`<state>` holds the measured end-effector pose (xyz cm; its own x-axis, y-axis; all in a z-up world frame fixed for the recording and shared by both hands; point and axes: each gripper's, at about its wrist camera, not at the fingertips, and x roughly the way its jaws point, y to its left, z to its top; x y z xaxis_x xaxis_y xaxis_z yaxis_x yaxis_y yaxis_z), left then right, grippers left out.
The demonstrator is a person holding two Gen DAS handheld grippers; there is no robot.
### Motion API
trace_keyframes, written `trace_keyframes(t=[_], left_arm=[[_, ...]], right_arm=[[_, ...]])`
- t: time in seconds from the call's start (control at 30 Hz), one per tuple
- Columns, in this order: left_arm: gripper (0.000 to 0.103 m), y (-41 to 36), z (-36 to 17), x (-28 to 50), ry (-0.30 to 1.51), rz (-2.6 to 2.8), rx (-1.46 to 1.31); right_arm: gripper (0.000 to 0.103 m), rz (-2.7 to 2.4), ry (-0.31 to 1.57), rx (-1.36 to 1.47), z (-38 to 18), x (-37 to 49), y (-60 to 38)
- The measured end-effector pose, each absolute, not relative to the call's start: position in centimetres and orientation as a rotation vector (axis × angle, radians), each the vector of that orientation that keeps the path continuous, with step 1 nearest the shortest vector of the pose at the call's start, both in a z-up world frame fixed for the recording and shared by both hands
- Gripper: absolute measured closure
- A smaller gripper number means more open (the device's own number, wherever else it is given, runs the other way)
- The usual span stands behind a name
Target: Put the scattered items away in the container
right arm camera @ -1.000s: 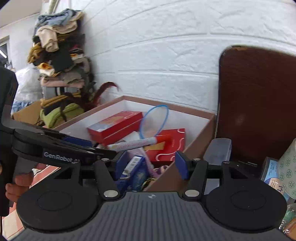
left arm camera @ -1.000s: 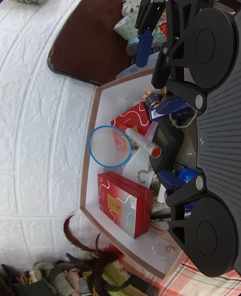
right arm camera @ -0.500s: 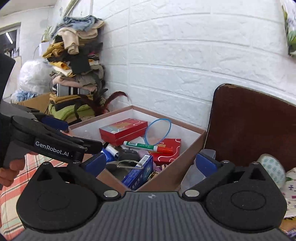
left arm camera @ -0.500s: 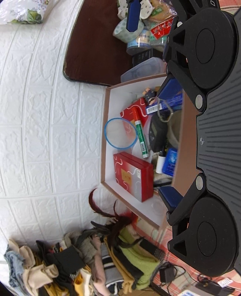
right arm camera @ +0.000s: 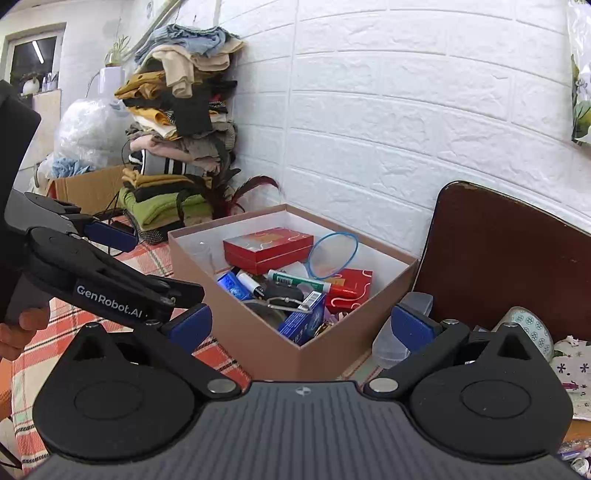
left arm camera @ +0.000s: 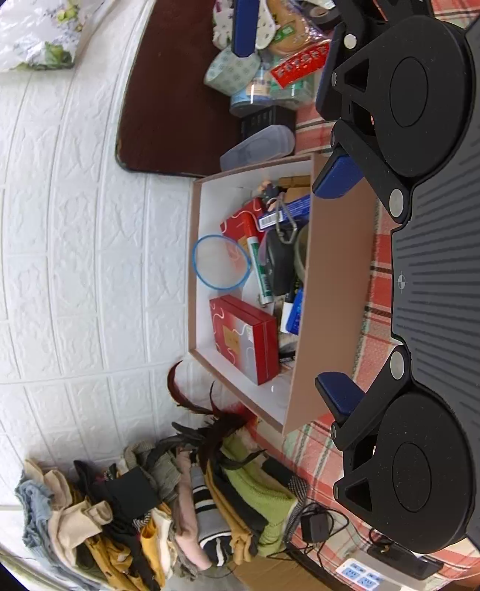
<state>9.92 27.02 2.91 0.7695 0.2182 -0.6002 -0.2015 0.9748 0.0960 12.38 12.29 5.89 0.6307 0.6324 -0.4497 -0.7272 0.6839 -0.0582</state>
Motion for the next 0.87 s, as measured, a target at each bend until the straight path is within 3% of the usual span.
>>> trace_keyframes(t=[0.87], left_arm=[[0.0,26.4,1.2,9.2,0.677,0.251,0.086]], right_arm=[[0.0,0.797,0.481,-0.314,4.5,11.5,12.7]])
